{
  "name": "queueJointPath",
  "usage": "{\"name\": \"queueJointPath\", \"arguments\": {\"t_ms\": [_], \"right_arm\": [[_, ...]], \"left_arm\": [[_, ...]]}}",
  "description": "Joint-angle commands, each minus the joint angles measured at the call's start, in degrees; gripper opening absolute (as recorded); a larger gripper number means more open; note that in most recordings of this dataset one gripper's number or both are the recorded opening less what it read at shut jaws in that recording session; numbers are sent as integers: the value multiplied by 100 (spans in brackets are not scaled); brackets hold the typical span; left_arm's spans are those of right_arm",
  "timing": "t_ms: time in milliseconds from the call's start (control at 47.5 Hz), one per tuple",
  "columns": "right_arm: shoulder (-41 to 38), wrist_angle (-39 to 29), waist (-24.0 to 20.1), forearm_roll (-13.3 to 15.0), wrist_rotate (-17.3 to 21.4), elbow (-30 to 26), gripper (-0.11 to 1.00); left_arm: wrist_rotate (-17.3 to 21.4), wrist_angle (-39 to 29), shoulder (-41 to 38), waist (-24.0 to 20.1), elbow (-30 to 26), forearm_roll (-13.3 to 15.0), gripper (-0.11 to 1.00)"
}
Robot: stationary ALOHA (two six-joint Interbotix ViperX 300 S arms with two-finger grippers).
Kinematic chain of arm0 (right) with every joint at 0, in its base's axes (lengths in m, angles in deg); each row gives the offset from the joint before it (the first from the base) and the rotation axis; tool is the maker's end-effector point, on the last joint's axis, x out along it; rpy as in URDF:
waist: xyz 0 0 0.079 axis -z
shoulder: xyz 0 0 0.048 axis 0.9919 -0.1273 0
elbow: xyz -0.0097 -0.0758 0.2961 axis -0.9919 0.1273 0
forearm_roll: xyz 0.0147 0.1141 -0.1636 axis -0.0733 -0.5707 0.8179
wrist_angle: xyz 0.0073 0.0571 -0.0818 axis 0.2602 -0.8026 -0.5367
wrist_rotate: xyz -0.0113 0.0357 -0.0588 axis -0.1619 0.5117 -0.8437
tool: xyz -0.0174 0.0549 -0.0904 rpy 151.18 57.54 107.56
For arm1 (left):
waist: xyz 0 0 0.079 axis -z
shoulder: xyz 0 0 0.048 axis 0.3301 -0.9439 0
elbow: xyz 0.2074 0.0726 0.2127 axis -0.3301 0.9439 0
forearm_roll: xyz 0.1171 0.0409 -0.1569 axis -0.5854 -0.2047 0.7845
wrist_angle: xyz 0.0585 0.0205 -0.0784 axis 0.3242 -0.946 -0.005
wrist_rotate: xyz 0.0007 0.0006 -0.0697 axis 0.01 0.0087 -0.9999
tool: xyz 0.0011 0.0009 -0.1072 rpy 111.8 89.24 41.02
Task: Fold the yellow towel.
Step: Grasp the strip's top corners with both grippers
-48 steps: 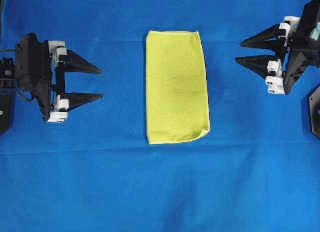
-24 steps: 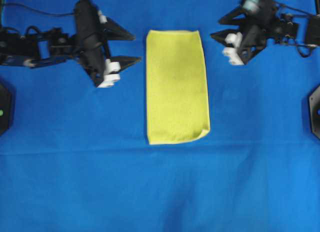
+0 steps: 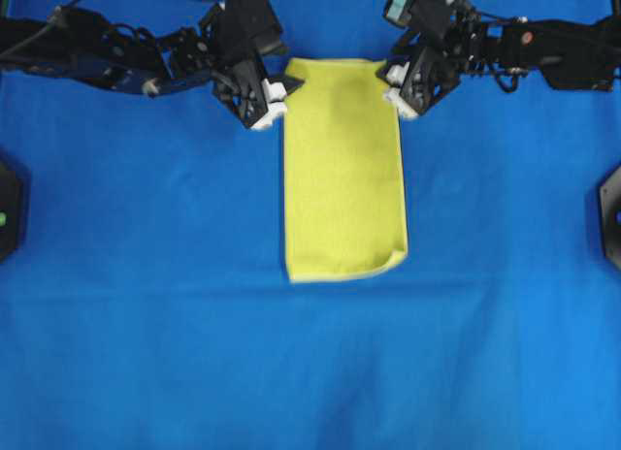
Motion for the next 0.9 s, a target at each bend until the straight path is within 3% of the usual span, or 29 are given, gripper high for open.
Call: {"name": "queueJointPath", "arguments": {"t_ms": [0,168,231,400,463,883], "right_arm": [[-70,105,9,9,9,-149,58],[-167,88,44,18,-9,-193,57],[-167,97,44,62,-26,-176,52],[-167,88,44,62,-18,-79,8],[-149,79,53,53,26,-70,5],[264,-255,334,-79,35,-105,5]], "left_arm": [[0,79,-114,-70,-202,-9,66],[9,79,-308,-97,-237,-18,62],[9,79,-308,-97,-220,-18,51],[185,79,-299,-105,-229,-18,14],[316,79,-299,-97,-246,-18,4],[914,26,44,-185,-475,-18,4]]}}
